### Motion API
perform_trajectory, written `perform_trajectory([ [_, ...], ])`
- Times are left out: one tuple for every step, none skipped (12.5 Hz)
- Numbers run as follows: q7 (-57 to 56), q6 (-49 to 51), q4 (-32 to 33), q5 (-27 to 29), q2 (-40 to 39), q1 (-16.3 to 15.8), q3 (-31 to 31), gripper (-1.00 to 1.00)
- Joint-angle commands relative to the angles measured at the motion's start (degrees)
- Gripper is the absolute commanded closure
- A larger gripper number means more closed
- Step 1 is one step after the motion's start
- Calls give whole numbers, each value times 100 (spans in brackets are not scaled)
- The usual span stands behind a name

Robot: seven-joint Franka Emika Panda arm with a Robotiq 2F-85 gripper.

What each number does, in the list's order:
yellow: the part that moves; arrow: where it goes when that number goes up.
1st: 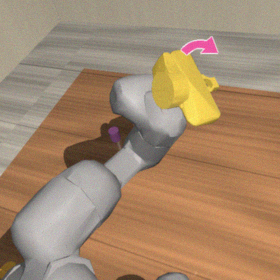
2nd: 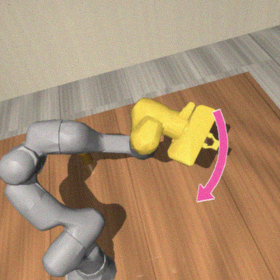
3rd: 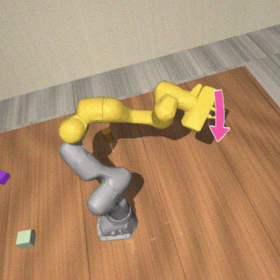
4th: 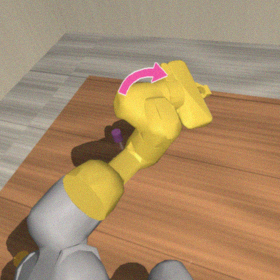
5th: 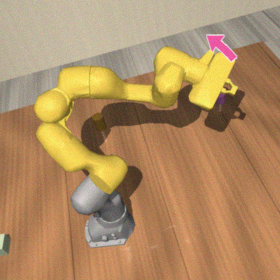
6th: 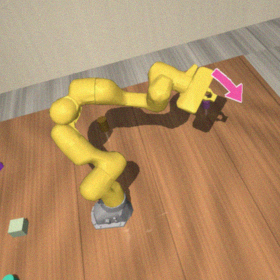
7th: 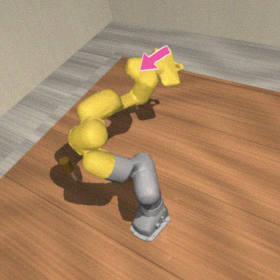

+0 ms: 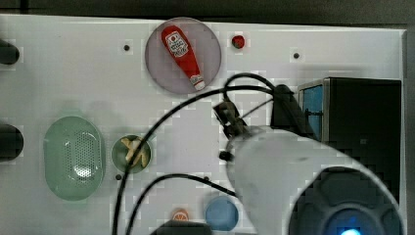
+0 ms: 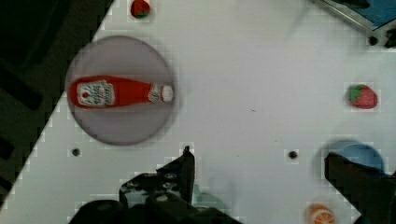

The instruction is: Pick Banana and place it in mug.

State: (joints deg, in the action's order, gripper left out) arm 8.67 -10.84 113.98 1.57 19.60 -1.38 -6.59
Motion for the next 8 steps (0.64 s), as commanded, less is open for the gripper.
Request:
perform_trajectory([
  [-791, 235, -30, -165, -349, -29, -104, -100],
  [-791, 305, -28, -169, -360, -29, -114, -100],
  [-791, 444, -29, -223, -369, -29, -106, -100],
  [-790, 605, -30, -266, -374, -29, -92, -100],
  [-788, 669, -24, -320, -379, -29, -85, -100],
  [-788, 642, -22, -320, -399, -29, -83, -100],
  [-788, 642, -20, -320, -406, -29, -77, -100],
  [-788, 642, -20, -320, -407, -29, -76, -100],
])
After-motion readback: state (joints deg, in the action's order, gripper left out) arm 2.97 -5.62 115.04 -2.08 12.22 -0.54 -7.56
